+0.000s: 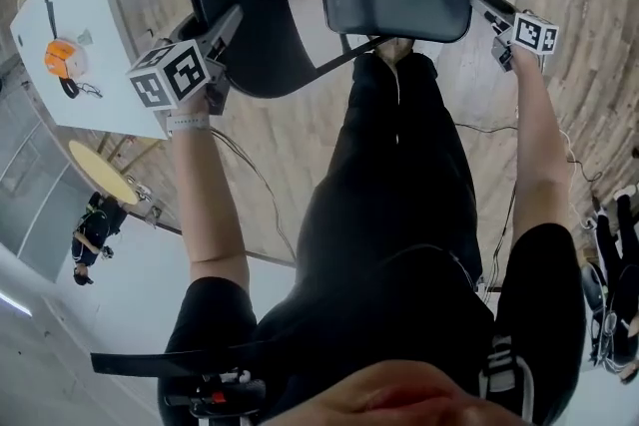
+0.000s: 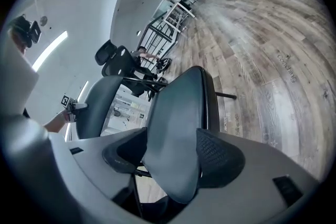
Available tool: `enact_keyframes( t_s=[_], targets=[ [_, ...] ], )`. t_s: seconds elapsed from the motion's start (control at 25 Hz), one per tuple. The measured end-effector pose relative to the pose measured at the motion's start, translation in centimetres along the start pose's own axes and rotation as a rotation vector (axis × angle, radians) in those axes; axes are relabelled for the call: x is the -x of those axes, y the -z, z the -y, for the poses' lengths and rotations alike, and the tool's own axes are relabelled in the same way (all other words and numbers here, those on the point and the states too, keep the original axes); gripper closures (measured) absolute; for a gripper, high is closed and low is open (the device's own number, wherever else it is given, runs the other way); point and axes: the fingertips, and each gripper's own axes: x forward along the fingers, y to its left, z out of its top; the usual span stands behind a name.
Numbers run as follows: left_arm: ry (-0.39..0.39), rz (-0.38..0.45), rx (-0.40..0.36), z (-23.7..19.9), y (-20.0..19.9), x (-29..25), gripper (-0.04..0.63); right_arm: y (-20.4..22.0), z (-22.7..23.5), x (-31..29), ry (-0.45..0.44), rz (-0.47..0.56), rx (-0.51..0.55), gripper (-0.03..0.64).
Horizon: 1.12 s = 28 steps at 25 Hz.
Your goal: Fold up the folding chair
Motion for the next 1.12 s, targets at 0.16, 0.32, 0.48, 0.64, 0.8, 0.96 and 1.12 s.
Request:
enact_keyframes(
  t_s=[0.16, 0.32, 0.48, 0.64, 0.8, 0.96, 1.12],
  targets=[
    [0.014, -0.061, -0.015, 1.0, 0.2, -1.3, 0.373, 0.3, 2.1, -1.3, -0.038, -0.065, -0.020, 0.327],
    [0.036, -0.118, -0.002, 1.2, 0.8, -1.8, 0.472, 0.5, 4.1, -2.5, -0.078, -0.090, -0.061, 0.321],
    [0.099, -0.152, 0.036, 1.2, 0.9, -1.8, 0.520, 0.3, 5.5, -3.8, -0.108, -0.126, -0.066, 0.321],
    [0.128, -0.172, 0.061, 1.4, 0.9, -1.8, 0.541, 0.4, 6.4, -4.7, -0.147, -0.147, -0.110, 0.321],
    [0.133, -0.185, 0.078, 1.3, 1.1, -1.7, 0.543, 1.3, 7.5, -5.0, -0.180, -0.167, -0.229, 0.314],
    [0.135, -0.191, 0.081, 1.4, 1.1, -1.7, 0.545, 1.2, 6.1, -6.0, -0.321, -0.168, -0.265, 0.310],
    [0.130, -0.193, 0.077, 1.4, 1.0, -1.7, 0.543, 1.1, 6.6, -6.6, -0.328, -0.176, -0.217, 0.310]
  ],
)
